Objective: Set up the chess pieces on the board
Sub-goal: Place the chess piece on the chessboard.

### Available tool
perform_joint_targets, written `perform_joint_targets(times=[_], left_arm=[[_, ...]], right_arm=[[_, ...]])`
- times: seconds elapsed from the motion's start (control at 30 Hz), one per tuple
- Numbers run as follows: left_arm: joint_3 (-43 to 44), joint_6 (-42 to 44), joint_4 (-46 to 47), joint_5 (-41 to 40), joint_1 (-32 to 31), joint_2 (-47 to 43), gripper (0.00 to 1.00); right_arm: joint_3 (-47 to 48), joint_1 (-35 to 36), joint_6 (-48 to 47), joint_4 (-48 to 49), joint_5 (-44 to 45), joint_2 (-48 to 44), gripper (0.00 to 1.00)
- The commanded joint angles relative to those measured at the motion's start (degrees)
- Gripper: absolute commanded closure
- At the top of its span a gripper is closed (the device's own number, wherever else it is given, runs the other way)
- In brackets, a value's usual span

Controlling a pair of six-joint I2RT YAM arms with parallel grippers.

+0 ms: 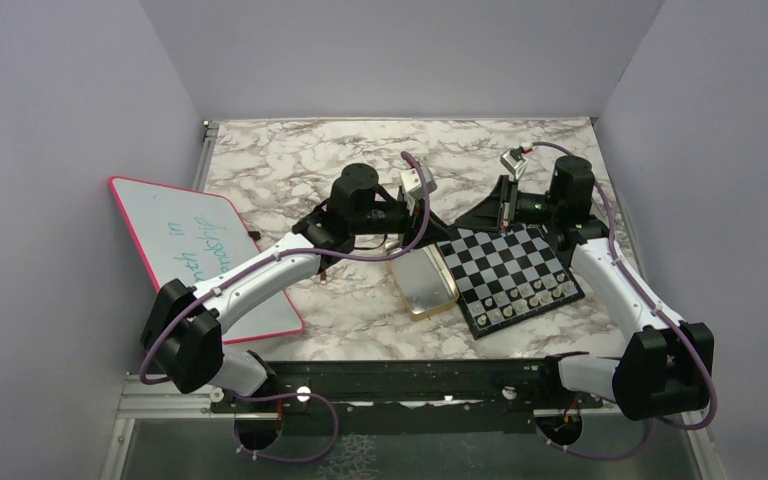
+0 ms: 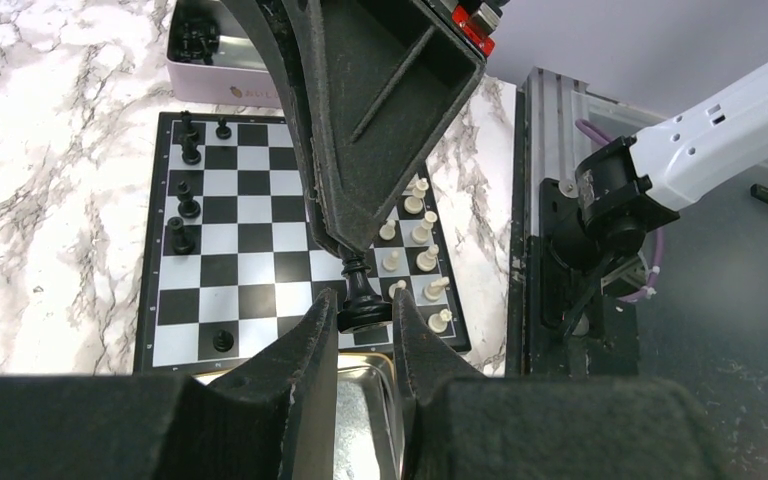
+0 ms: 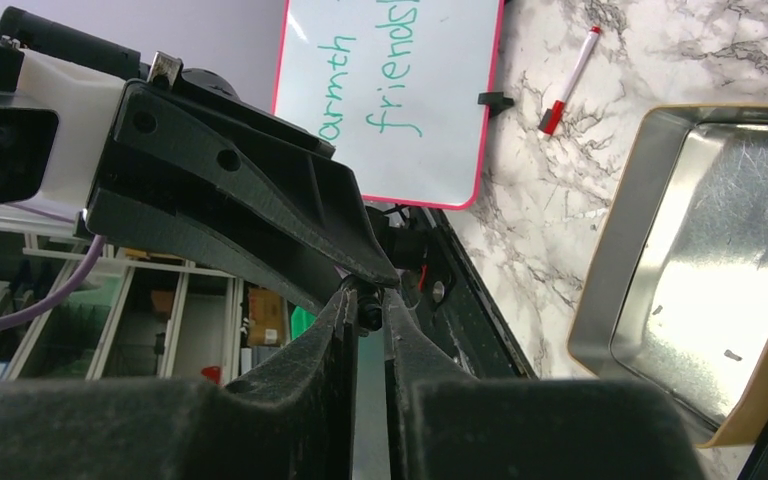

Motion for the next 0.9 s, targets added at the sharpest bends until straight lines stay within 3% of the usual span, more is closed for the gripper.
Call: perform_joint_targets(times=[0.0, 0.1, 0.13, 0.23, 0.43, 0.5, 0.67, 0.8, 0.87], left_arm=[[1.66, 0.89, 2.24, 0.9, -0.09, 1.12, 1.0], [1.73, 1.12, 1.72, -0.41, -0.09, 1.04, 1.0], [1.75, 1.22, 1.41, -1.11, -0.09, 0.95, 0.96], [1.64, 1.64, -0.01, -3.59, -0.09, 0.09, 0.68], [0.57, 3.75, -3.46, -9.95, -0.09, -2.45, 0.35], [0.82, 4.35, -5.54, -11.58, -0.09, -3.04, 0.04], [0.45, 6.35, -9.96, -14.78, -0.09, -5.56, 0.01], [-0.25, 6.59, -12.37, -17.42, -0.09, -8.25, 0.01], [-0.27, 6.09, -14.07, -19.01, -0.09, -9.36, 0.01]], right_arm=[[-0.31, 0.21, 0.17, 1.18, -3.43, -0.11, 0.88], [-0.9, 0.21, 1.6, 3.03, -4.0, -0.04, 0.99], [-0.93, 0.27, 2.08, 3.2, -3.52, -0.15, 0.99], [-1.06, 0.12, 2.85, 3.35, 0.06, -0.09, 1.0], [-1.97, 0.08, 5.67, 5.53, 6.18, 0.17, 0.99], [-2.35, -0.16, 5.81, 5.4, 8.26, -0.17, 1.0], [-0.24, -0.97, -0.11, -2.01, 16.33, -0.63, 1.0], [5.26, -1.0, -9.83, -17.14, 28.61, 0.27, 1.0], [6.58, -0.94, -13.22, -20.09, 36.18, -0.28, 1.0]])
